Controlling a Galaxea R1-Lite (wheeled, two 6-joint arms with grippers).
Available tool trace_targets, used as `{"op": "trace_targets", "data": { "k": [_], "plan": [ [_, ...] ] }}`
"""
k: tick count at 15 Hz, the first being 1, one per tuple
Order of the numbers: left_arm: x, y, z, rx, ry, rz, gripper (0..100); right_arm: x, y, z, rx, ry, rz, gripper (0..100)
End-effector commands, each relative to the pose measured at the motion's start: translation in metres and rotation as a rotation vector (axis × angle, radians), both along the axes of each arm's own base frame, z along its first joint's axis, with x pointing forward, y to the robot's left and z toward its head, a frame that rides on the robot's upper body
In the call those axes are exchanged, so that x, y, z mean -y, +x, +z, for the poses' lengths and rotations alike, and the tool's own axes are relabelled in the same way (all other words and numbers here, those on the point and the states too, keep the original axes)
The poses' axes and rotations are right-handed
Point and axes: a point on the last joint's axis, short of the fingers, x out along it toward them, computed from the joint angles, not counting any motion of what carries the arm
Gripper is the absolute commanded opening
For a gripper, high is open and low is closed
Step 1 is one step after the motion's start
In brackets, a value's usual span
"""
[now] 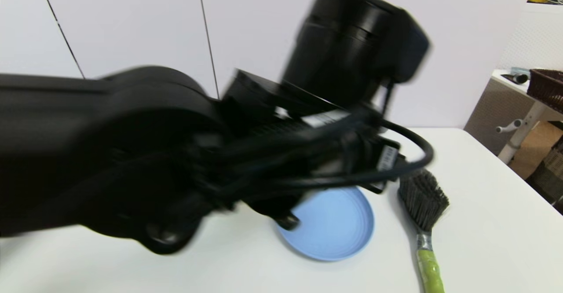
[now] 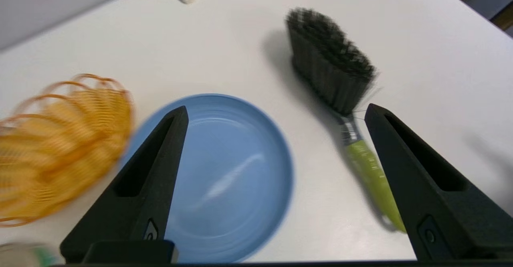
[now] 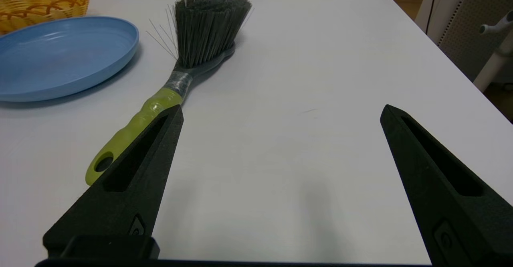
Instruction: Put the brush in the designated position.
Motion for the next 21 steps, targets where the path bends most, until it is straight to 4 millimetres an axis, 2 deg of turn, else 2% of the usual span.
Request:
{"op": "trace_targets", "data": {
  "k": [1,2,4,7,9,12,14,16,18,21],
  "plan": [
    [-0.193,-0.006,0.029,0.31,0.124,0.106,100,0.0,0.0,0.0,0.001,-0.001,0.0,100],
    [-0.227,-0.017,0.013,0.344,0.072,0.131,100,0.0,0.0,0.0,-0.002,-0.001,0.0,100],
    [-0.271,-0.041,-0.014,0.422,0.025,0.226,100,0.0,0.0,0.0,-0.002,-0.001,0.0,100],
    [-0.307,-0.099,-0.065,0.508,-0.013,0.399,100,0.0,0.0,0.0,-0.002,-0.001,0.0,100],
    [-0.316,-0.134,-0.098,0.512,-0.052,0.441,100,0.0,0.0,0.0,-0.002,-0.001,0.0,100],
    [-0.322,-0.169,-0.142,0.505,-0.055,0.466,100,0.0,0.0,0.0,-0.002,-0.001,0.0,100],
    [-0.323,-0.171,-0.163,0.444,-0.031,0.467,100,0.0,0.0,0.0,-0.002,-0.001,0.0,100],
    [-0.323,-0.171,-0.167,0.448,-0.027,0.467,100,0.0,0.0,0.0,-0.002,-0.001,0.0,100],
    [-0.323,-0.172,-0.158,0.482,-0.008,0.577,100,0.0,0.0,0.0,0.001,-0.001,0.0,100],
    [-0.323,-0.186,-0.179,0.504,-0.012,0.61,100,0.0,0.0,0.0,-0.002,-0.001,0.0,100]
  ]
}}
